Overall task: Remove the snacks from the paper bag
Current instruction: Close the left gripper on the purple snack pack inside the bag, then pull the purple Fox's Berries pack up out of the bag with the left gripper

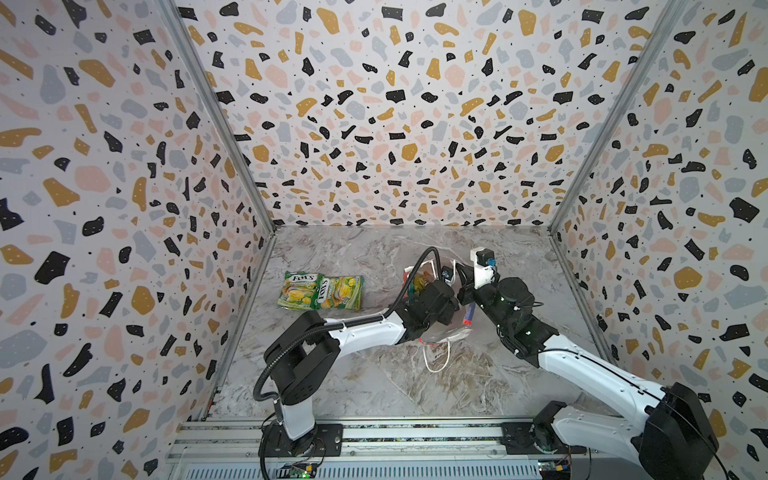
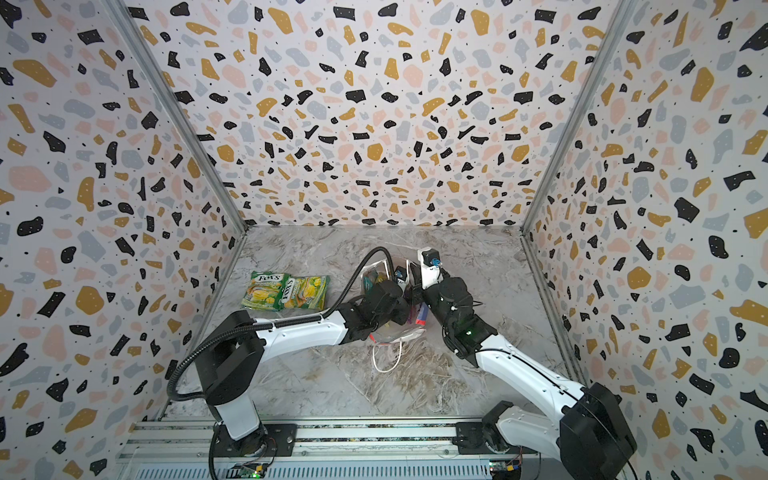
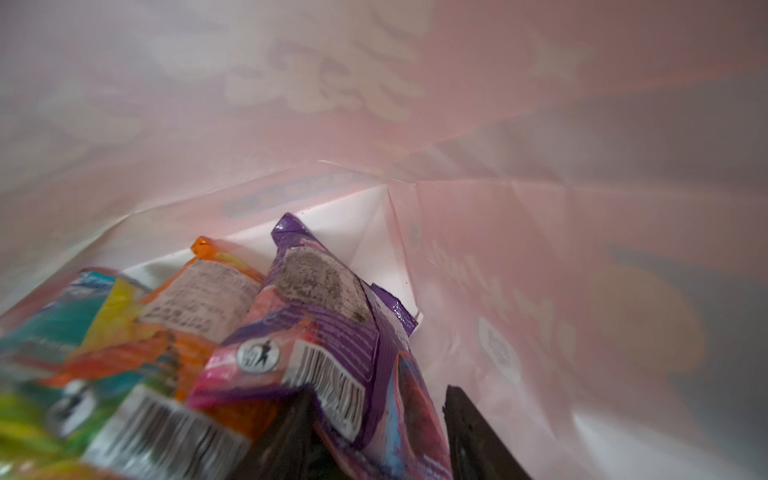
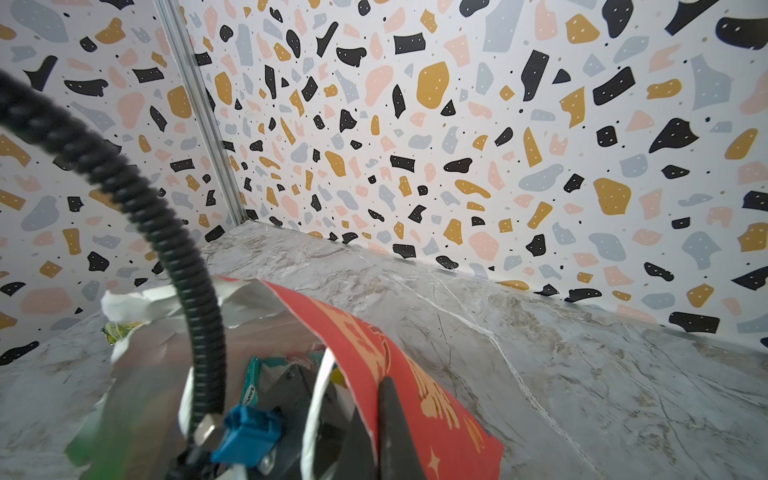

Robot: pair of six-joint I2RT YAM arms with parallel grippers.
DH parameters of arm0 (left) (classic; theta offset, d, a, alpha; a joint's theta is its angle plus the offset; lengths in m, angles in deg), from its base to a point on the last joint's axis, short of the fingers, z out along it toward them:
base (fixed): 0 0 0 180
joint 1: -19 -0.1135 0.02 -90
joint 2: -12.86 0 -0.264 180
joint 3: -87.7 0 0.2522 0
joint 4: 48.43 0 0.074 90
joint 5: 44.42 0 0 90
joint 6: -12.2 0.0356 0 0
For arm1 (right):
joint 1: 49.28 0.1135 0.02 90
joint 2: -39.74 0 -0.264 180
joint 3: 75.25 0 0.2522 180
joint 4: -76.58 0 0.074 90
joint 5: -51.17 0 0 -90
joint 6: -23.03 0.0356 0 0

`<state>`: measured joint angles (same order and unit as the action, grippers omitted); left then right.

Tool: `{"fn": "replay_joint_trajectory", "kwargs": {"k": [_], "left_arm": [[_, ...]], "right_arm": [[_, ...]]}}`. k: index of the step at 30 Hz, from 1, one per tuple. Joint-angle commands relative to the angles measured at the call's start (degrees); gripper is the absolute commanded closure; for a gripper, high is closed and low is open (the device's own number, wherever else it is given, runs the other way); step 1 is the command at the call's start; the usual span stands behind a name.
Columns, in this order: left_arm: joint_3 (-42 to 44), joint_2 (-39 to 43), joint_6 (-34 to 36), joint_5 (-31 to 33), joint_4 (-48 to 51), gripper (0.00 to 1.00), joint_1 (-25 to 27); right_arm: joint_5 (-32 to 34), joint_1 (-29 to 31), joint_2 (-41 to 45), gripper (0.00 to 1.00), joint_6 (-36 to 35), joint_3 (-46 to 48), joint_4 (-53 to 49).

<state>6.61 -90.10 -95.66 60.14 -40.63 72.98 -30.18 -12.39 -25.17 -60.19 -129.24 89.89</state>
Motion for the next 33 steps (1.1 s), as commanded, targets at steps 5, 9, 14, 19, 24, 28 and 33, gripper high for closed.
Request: {"fn": "replay_joint_trajectory", "kwargs": {"k": [5,9,14,19,24,28,33], "left_arm": [[0.7,-1.1,0.4,-4.3,-5.4,0.54,-2.1],[-1.4,-2.5,1.7,-3.7,-2.0,0.68,-2.0],[-2.2,-3.4,1.7,-4.2,-1.7,0.83,-2.1],[-2.2,-2.1,2.0,-4.2,-2.0,0.92,-2.1],[-1.9,1.8,2.1,-2.0,-1.3,1.00,-2.1],[-2.7,4.5,2.1,-1.7,0.1,1.00,-2.0],[-4.1,7.1,2.0,-1.9,2.2,1.00,-1.6]], "right_arm": [[1.6,-0.3,-0.5,1.00,-1.3,-0.4,3.2],[-0.4,-0.9,-1.8,1.00,0.2,-0.5,3.9],[-1.8,-1.0,-1.9,1.00,1.1,-0.7,3.8],[-2.1,-0.9,-0.4,1.00,1.3,-0.5,3.0],[-0.9,-1.0,1.6,1.00,1.1,0.1,2.2],[-0.2,-1.0,3.2,1.00,1.0,0.5,1.9],[0.2,-1.0,3.6,1.00,1.3,0.6,1.2]]}}
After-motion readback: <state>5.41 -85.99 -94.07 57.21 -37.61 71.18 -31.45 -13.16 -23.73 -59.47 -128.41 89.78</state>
